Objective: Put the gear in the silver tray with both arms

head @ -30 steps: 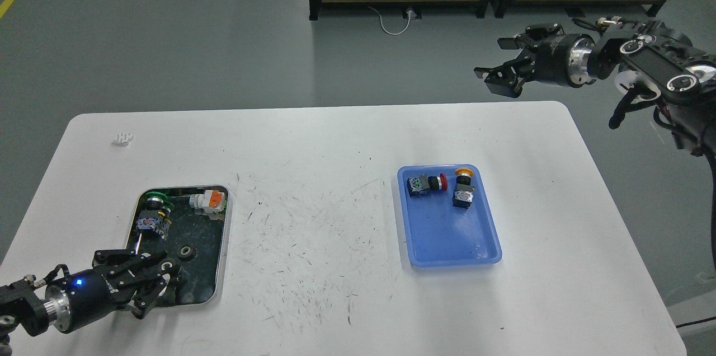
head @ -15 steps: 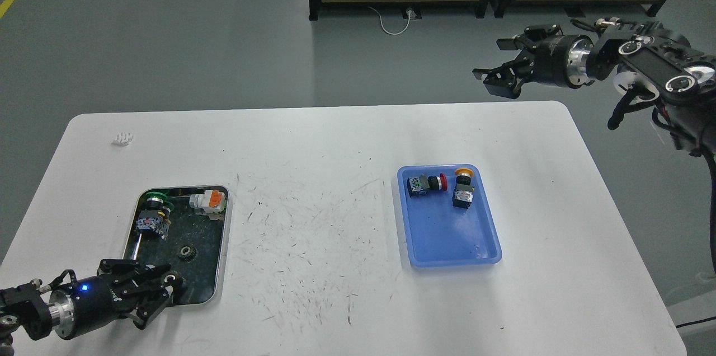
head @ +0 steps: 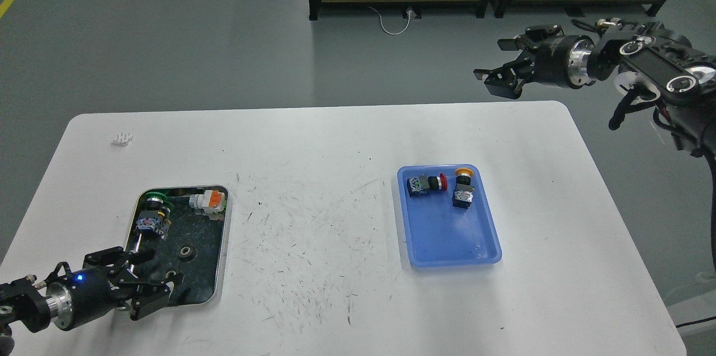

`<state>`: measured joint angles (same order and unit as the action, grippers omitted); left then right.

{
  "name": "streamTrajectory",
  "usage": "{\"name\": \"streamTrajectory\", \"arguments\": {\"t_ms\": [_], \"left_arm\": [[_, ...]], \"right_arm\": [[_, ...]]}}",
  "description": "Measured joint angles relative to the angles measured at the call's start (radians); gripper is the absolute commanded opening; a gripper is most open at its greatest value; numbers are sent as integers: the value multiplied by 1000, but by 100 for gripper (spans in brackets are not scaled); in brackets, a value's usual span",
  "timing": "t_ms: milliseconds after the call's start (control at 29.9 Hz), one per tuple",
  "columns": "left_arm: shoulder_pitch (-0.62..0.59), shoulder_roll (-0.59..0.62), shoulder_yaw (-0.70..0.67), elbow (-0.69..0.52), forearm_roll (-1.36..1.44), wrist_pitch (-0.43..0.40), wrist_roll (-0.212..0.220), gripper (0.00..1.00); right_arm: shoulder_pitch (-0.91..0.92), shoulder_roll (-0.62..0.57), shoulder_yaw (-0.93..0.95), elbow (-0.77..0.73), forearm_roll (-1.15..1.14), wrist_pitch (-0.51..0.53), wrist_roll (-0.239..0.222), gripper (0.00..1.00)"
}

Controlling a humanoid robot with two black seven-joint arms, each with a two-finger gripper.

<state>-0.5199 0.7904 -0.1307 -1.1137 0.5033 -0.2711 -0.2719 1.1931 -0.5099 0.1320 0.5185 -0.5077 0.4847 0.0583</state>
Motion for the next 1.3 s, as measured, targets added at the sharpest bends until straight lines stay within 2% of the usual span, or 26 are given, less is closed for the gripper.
{"name": "streamTrajectory", "arguments": {"t_ms": [267, 468, 735, 935, 1169, 1303], "left_arm": [[-26, 11, -89, 4, -1, -1, 14, 99], [-128, 32, -170, 19, -3, -9, 45, 98], [-360, 30, -198, 60, -136, -1, 183, 98], [-513, -9, -198, 140, -189, 14, 226, 98], [-626, -82, -198, 213, -264, 80, 284, 98], [-670, -114, -198, 225, -311, 121, 295, 97]], "right_arm": [[2, -4, 18, -1, 1, -3, 0, 82], [9, -7, 47, -22, 12, -36, -8, 88], [46, -36, 55, -48, 87, -145, -23, 88], [42, -63, 147, -86, 104, -203, -9, 88], [16, -65, 267, -155, 126, -246, 14, 88], [4, -64, 320, -165, 152, -276, 24, 88]]}}
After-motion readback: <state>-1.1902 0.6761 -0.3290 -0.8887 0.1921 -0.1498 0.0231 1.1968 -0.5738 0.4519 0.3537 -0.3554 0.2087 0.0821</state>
